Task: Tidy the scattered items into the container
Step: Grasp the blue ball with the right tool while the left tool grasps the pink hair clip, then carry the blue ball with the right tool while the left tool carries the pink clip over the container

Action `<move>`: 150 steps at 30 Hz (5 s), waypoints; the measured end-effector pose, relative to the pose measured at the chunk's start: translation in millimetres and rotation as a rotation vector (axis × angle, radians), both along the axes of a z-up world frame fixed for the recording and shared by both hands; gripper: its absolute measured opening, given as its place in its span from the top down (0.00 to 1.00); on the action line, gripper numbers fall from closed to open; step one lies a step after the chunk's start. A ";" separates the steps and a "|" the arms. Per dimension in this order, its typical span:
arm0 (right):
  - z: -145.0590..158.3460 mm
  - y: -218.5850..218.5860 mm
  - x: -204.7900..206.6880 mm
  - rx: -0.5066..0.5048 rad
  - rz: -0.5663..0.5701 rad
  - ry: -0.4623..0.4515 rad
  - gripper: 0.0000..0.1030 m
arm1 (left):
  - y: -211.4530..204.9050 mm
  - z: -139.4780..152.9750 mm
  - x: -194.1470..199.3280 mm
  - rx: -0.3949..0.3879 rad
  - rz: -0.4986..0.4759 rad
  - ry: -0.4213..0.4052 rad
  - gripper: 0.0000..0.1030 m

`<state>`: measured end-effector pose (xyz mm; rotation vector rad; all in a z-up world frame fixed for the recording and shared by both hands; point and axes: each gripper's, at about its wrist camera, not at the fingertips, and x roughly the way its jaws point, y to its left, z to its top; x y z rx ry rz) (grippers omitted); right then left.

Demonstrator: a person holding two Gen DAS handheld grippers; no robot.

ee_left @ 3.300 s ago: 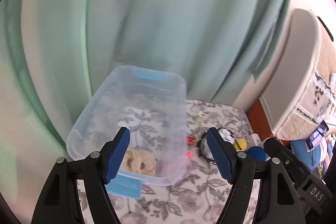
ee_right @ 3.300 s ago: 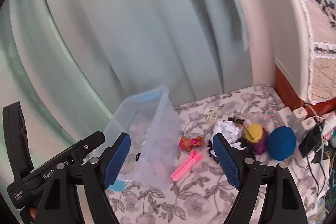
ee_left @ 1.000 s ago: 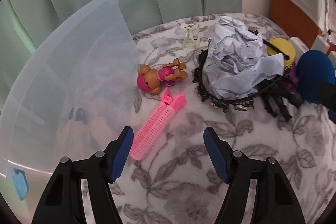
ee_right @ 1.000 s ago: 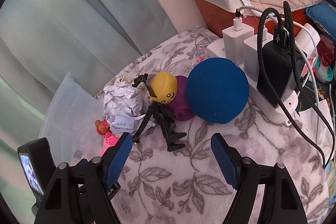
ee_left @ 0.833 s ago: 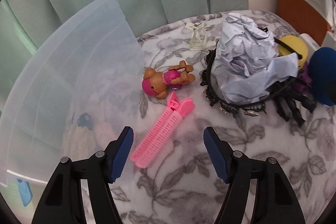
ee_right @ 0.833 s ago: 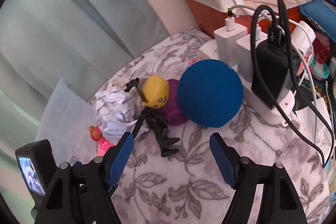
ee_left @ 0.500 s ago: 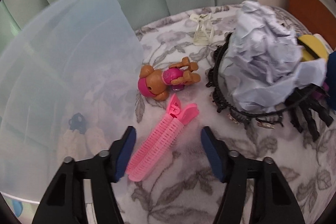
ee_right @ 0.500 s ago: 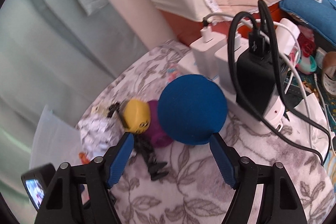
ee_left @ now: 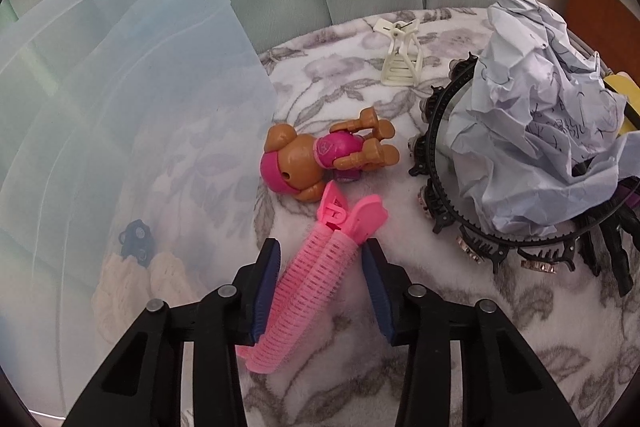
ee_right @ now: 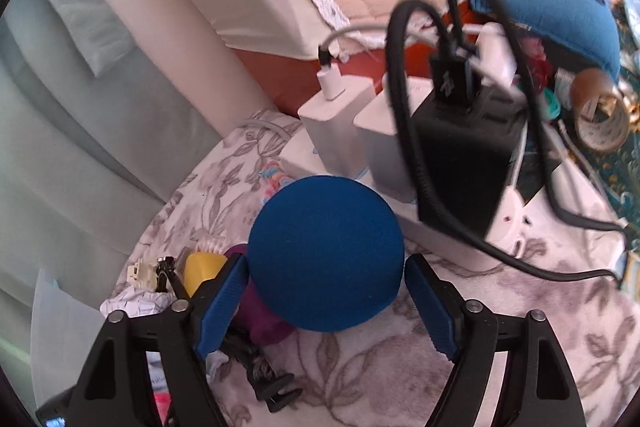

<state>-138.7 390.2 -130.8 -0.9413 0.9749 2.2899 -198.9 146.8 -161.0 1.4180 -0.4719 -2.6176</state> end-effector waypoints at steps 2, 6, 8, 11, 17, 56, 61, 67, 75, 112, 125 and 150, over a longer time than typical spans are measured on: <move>-1.0 0.6 -2.9 0.011 -0.003 0.005 0.18 | -1.5 -0.5 -1.2 0.005 -0.002 0.006 0.59; -4.2 2.9 -6.0 -0.009 -0.005 0.023 0.18 | -2.2 -0.9 -2.5 0.010 -0.005 0.012 0.60; -4.0 3.4 -5.4 -0.011 0.000 0.023 0.20 | -1.8 -0.8 -2.3 0.009 -0.010 0.014 0.62; -2.1 4.7 -0.9 -0.031 0.011 0.024 0.20 | -2.8 0.2 -1.7 0.012 -0.017 0.014 0.66; 6.4 -0.9 10.0 -0.051 0.044 0.031 0.21 | 0.7 6.2 6.2 0.009 -0.030 0.019 0.67; 157.7 -31.0 113.1 0.020 0.211 0.365 0.21 | -21.4 204.3 110.8 0.418 -0.169 0.272 0.73; 185.8 -45.8 124.2 0.055 0.256 0.433 0.21 | -42.3 231.7 123.7 0.475 -0.162 0.333 0.73; 212.7 -67.5 132.5 0.091 0.309 0.492 0.21 | -68.5 254.0 138.4 0.539 -0.143 0.391 0.73; 238.3 -98.8 137.5 0.134 0.383 0.539 0.21 | -103.1 273.9 152.9 0.593 -0.110 0.463 0.73; 201.5 -241.6 56.9 0.231 0.746 0.386 0.21 | -246.8 219.2 118.4 0.735 0.158 0.465 0.73; 159.2 -261.2 20.6 0.203 0.829 0.281 0.21 | -257.0 191.1 92.2 0.749 0.180 0.417 0.73; 117.3 -285.0 -20.7 0.169 0.932 0.216 0.20 | -260.1 144.1 58.1 0.713 0.232 0.295 0.73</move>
